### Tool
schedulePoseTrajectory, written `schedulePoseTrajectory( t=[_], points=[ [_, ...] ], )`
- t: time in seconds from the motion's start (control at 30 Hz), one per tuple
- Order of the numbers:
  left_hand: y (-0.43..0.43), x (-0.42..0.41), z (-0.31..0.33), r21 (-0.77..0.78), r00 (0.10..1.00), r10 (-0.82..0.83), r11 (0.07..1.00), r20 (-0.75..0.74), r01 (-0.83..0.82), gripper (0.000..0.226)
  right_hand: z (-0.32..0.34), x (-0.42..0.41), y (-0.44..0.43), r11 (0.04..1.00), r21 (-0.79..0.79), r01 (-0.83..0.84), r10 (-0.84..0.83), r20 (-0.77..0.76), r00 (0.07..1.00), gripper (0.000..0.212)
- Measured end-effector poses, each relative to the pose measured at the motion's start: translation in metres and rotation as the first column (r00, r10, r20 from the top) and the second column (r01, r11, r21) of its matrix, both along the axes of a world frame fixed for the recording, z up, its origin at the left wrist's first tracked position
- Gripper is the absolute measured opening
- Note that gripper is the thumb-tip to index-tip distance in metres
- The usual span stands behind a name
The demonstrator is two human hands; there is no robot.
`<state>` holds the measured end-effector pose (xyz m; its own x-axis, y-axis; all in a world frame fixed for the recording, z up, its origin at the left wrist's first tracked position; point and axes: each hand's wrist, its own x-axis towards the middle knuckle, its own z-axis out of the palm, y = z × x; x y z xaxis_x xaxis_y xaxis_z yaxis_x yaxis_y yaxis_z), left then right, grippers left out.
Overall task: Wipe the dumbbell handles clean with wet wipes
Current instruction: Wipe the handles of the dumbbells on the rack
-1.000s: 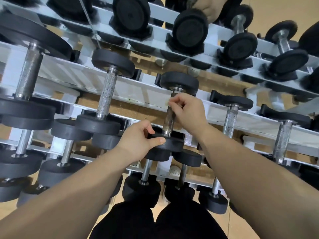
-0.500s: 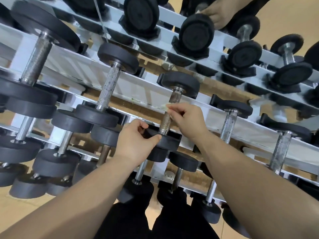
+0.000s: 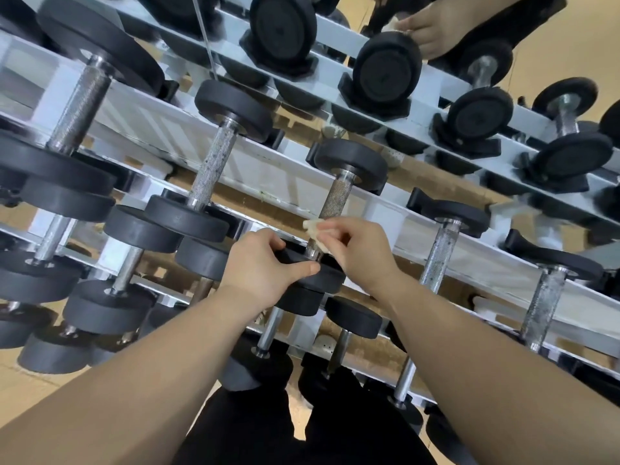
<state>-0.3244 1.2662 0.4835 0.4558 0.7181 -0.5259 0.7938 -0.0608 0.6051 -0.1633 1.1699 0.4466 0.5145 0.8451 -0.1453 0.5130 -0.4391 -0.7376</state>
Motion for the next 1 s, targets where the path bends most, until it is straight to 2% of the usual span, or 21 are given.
schedulePoseTrajectory(
  t=[0.2,0.3,0.43,0.53,0.7,0.77,0.93,1.0],
  points=[
    [0.0,-0.001,-0.002,-0.013,1.0,0.001,1.0,0.012,-0.001,0.057,0.004,0.016,0.03,0.998,-0.008,0.058,-0.057,0.077,0.995,0.023],
    [0.001,-0.001,-0.003,-0.028,1.0,-0.006,1.0,0.018,0.006,0.057,0.0,0.003,0.01,1.0,-0.003,-0.021,0.021,0.134,0.991,0.02],
    [0.002,-0.002,-0.003,-0.021,1.0,-0.02,1.0,0.02,0.02,0.056,0.001,-0.009,-0.007,0.994,-0.016,-0.108,0.11,0.113,0.988,0.02],
    [0.002,-0.002,-0.004,-0.023,1.0,-0.013,1.0,0.022,0.014,0.056,0.002,0.002,0.01,0.99,-0.011,-0.139,0.138,0.201,0.97,0.018],
    [0.002,-0.002,-0.003,-0.023,0.999,-0.023,0.999,0.028,0.023,0.057,0.004,0.014,0.032,0.994,0.04,0.099,-0.106,0.24,0.965,0.018],
    [0.002,-0.002,-0.003,-0.022,0.999,-0.021,1.0,0.031,0.022,0.057,0.003,0.008,0.025,0.991,0.054,0.12,-0.129,0.218,0.968,0.019],
    [-0.001,-0.003,-0.005,-0.016,0.999,-0.009,1.0,0.031,0.009,0.055,-0.002,-0.006,-0.012,0.986,-0.001,-0.164,0.16,0.228,0.96,0.032],
    [0.0,-0.003,-0.005,-0.014,0.999,-0.009,1.0,0.034,0.009,0.056,-0.002,-0.001,-0.011,0.974,-0.013,-0.226,0.223,0.23,0.947,0.031]
  ],
)
